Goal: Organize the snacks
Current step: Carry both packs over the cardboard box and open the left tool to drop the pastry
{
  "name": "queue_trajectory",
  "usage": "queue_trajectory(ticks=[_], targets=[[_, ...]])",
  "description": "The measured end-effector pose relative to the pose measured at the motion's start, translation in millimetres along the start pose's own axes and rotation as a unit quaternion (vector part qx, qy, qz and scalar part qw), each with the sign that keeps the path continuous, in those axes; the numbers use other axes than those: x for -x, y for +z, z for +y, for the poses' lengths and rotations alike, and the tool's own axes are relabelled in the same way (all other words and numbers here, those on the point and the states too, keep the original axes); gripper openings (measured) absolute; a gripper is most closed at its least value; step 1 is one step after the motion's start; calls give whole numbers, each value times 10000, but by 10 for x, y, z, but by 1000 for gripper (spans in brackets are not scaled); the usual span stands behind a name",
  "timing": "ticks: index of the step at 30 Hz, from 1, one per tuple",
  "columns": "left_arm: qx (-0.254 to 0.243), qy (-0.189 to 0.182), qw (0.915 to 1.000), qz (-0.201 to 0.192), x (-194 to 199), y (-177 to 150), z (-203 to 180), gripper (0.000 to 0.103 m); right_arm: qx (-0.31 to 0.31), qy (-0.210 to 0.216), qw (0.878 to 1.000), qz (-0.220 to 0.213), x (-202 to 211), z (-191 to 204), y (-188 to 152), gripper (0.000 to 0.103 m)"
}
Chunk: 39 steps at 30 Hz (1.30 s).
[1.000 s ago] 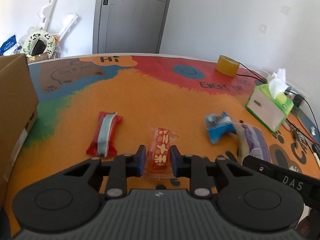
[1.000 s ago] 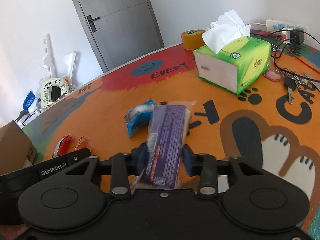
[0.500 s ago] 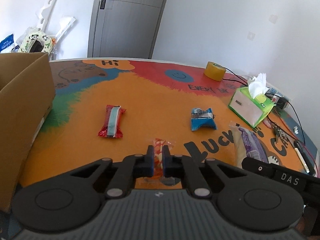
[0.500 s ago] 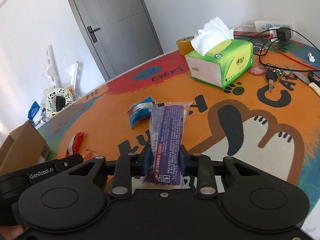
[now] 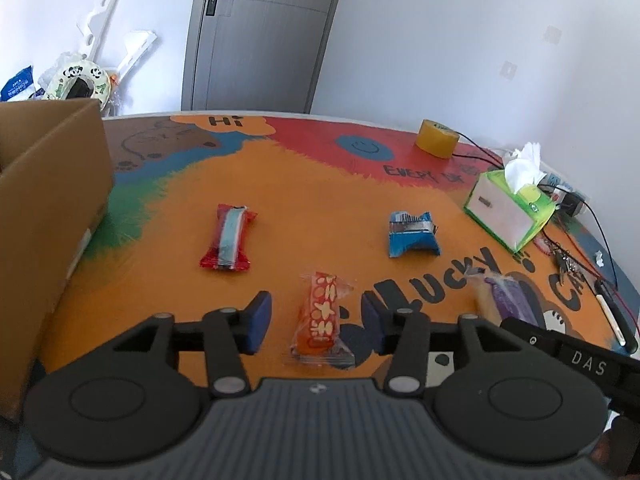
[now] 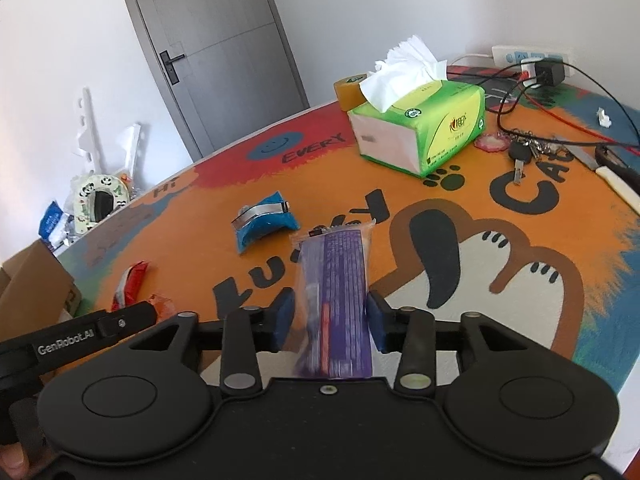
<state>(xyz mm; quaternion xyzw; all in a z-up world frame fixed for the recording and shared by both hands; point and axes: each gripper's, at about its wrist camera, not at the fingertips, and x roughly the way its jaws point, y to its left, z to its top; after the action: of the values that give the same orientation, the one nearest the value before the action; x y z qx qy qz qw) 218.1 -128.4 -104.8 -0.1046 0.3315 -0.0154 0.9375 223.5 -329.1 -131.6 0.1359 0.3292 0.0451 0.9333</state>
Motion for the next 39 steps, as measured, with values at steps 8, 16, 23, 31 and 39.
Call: queue_trajectory(ticks=[8,16,23,31,39], targets=[[-174,170,9997,-14,-163,-59,-82,47,313,-219,9993,-11,-141,97,-52,59],[-280,263,9992,-76,-171,-76,-100,21,226,-219,9995,-101,-127,56,-43,34],[-195,158,9997,-81,-64,-69,-65,18,135,-56,9998,-142,-26,92,-38,32],[-90,94,9994,-332,209,10,25,18,133,143,9992,-360,194,232,32,32],[10,118,9980,-626,538,103,167,18,221,396,9975,-536,400,437,76,32]])
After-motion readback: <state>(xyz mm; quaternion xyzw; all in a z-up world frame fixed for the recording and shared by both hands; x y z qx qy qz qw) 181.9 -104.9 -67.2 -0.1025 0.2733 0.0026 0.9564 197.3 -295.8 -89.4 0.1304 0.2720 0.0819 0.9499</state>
